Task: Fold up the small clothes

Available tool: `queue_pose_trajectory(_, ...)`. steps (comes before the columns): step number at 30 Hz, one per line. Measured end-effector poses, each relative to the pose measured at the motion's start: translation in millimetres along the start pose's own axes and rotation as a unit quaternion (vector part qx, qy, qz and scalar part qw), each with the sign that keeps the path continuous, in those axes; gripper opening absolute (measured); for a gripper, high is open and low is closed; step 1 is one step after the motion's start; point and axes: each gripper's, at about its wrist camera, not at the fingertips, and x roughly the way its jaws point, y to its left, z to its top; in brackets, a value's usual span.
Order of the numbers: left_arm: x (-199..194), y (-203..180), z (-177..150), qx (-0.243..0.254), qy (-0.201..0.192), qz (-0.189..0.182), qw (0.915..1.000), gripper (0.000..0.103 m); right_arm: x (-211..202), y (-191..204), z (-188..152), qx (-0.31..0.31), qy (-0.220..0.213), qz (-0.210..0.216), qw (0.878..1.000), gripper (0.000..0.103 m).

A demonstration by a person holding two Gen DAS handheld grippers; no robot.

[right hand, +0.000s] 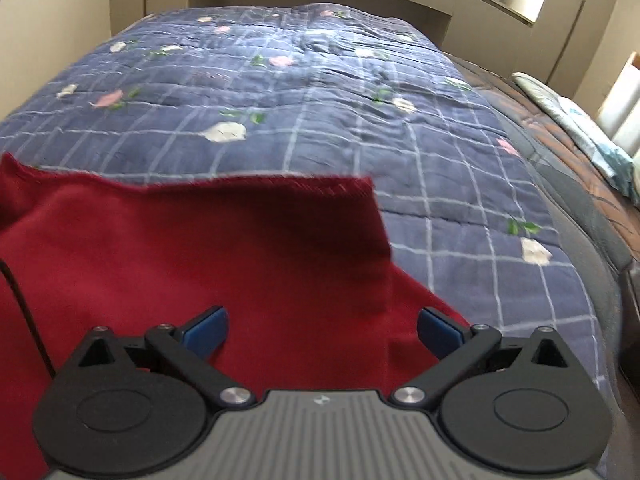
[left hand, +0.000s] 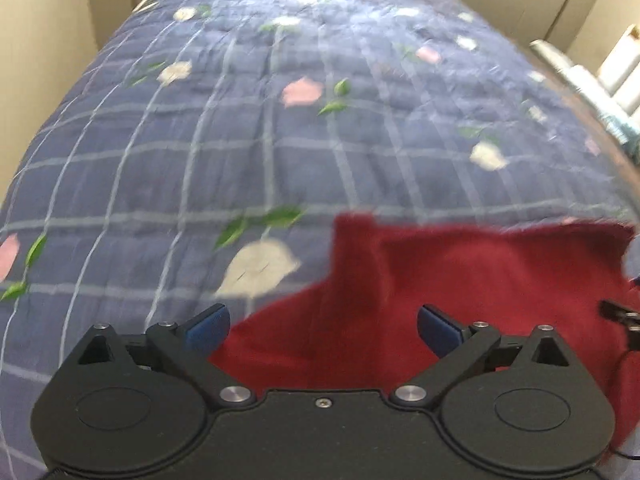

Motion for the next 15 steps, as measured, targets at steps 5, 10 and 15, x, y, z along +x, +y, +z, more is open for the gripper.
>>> queue_pose_trajectory(5,8.2,13.0,-12.4,-0.011,0.001,0.059,0.9982,0.100,7.6,-15.5,4.7,0.011,-0.010,-0.025,1.000,0.103)
queue_pose_trajectory(10,8.7,23.9,-11.7,-0.060,0.000,0.063,0.9962,0.100,14.1,-34.6,21.2,0.042,-0.027,-0.091,0.995,0.103)
queue_pose_trajectory(15,6.4,25.2,-10.9,-0.091,-0.002,0.064,0.9937,0.100,5.8,-52.3,22.9,0.094,-0.029,-0.105,0.990,0.103)
